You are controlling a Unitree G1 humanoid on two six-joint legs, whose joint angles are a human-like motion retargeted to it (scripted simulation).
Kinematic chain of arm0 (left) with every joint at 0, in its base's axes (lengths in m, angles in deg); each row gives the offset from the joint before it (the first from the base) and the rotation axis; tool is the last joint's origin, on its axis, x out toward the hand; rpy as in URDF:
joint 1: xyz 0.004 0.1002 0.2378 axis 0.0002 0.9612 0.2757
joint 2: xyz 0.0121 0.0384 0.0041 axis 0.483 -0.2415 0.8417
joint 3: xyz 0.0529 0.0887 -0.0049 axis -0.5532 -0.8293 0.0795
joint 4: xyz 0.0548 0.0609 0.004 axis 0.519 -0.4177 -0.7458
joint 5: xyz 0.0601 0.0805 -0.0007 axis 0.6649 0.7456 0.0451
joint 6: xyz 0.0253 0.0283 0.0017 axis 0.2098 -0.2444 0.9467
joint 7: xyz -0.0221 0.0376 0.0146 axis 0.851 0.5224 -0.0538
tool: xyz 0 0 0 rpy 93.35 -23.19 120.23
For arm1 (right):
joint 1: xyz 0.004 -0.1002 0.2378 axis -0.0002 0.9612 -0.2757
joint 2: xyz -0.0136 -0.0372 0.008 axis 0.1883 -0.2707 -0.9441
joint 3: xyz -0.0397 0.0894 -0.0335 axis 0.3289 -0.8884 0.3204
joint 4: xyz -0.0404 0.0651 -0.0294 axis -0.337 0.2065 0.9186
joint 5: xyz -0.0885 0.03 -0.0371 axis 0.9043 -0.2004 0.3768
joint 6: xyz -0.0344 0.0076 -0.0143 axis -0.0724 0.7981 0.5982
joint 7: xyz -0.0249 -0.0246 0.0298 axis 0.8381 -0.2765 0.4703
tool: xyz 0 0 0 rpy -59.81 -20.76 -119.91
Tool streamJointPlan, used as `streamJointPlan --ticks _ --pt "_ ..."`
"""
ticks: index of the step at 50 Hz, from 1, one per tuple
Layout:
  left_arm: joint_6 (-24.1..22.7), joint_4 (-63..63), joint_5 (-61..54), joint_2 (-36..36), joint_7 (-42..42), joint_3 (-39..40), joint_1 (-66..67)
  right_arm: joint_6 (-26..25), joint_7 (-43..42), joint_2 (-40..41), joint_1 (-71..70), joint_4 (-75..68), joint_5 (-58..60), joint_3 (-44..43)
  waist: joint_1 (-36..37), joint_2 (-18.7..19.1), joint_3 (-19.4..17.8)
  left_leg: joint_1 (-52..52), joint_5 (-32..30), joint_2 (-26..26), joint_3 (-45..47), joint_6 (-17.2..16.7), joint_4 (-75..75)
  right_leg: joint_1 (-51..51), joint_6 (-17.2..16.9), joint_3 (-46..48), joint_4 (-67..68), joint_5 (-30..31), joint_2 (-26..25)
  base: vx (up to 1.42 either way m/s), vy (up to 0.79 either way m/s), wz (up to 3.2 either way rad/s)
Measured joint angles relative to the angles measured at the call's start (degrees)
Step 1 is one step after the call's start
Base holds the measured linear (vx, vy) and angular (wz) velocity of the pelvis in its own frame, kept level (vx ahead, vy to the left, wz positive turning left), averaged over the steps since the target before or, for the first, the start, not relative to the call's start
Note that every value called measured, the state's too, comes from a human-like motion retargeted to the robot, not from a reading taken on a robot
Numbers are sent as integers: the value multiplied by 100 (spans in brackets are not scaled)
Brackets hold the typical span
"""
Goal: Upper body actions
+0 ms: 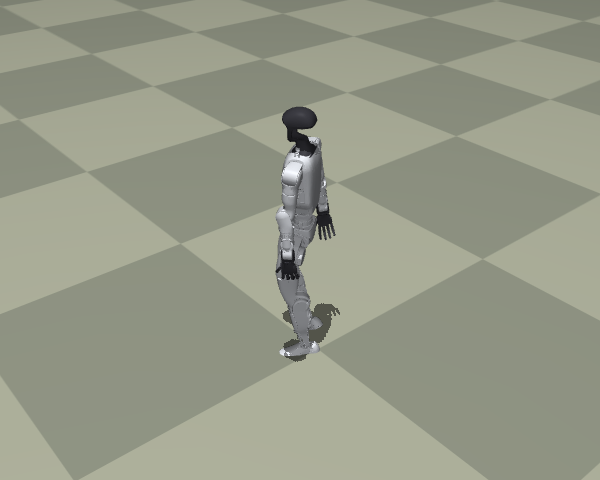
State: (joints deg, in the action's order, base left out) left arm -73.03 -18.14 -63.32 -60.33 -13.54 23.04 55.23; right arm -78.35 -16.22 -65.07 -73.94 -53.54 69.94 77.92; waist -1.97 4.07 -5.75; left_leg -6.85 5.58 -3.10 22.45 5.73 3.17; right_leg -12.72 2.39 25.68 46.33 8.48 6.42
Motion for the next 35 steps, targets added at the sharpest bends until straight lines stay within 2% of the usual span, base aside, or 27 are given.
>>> streamJointPlan --ticks 3,5,9,12,15,20,23,26,27,28,30,32,35 --pt "-57 171 184 5 98 114 -733 -242 16 -173 110 -432 -124 -79 -344 163 -251 21 14 -259 -29 43 97 -544 692 845 1450 -613 665 -13 9 13" --pt "-109 397 284 -55 161 204 -1191 -369 -75 -259 169 -684 -109 -181 -495 173 -431 27 22 -323 -55 85 163 -992 1015 964 2278 -865 957 -9 5 14" --pt "-332 865 96 -207 280 303 -1882 -572 -253 -321 521 -726 72 -310 -575 62 -498 108 2 -261 -45 173 207 -2093 906 482 3132 -922 885 0 0 0" --pt "-495 1151 24 -263 333 307 -2185 -633 -324 -338 677 -726 212 -339 -611 57 -454 168 5 -303 -21 178 244 -2296 733 495 3041 -861 771 0 0 0" --pt "-590 1347 203 -203 329 208 -2315 -625 -340 -349 643 -726 262 -345 -671 73 -464 135 6 -312 5 159 226 -1932 631 690 2575 -808 726 0 0 0" --pt "-627 1417 613 -96 475 -221 -2023 -479 -294 -284 415 -658 113 -258 -523 72 -342 -1 41 -183 169 99 120 -767 197 768 1203 -322 437 2 0 -27" --pt "-626 1187 719 -149 446 -479 -1514 -406 -236 -151 366 -394 74 -215 -344 51 -48 21 57 -67 248 54 47 -10 -135 540 -115 87 80 10 -4 -26" --pt "-480 746 849 -194 247 -705 -982 -270 -171 1 305 -49 60 -132 -174 -107 279 118 72 208 304 42 -11 720 -559 -204 -1822 510 -322 6 -11 -17" --pt "-398 580 918 -189 136 -773 -838 -219 -135 47 257 75 63 -90 -115 -203 353 143 84 339 331 44 -20 958 -669 -594 -2361 436 -430 2 -11 -17" --pt "-299 415 1006 -176 7 -834 -718 -163 -85 85 193 196 74 -38 -67 -296 394 154 101 462 347 43 -19 1186 -711 -1076 -2788 -42 -548 2 -10 -9" --pt "-93 123 1228 -136 -227 -938 -483 -54 33 152 80 409 126 98 29 -436 482 165 130 635 360 21 -20 1633 -654 -795 -3527 -977 -361 3 -10 3" --pt "91 0 1501 -92 -385 -975 -233 -6 158 196 -42 578 257 272 111 -541 578 185 142 723 319 -22 -38 1764 -342 -9 -3981 -1305 -260 1 -12 8" --pt "223 0 1652 -73 -372 -1050 119 93 155 200 -190 823 661 493 514 -609 710 307 146 708 467 -98 -38 1578 -347 -468 -4294 -1238 -309 -5 -21 -35"
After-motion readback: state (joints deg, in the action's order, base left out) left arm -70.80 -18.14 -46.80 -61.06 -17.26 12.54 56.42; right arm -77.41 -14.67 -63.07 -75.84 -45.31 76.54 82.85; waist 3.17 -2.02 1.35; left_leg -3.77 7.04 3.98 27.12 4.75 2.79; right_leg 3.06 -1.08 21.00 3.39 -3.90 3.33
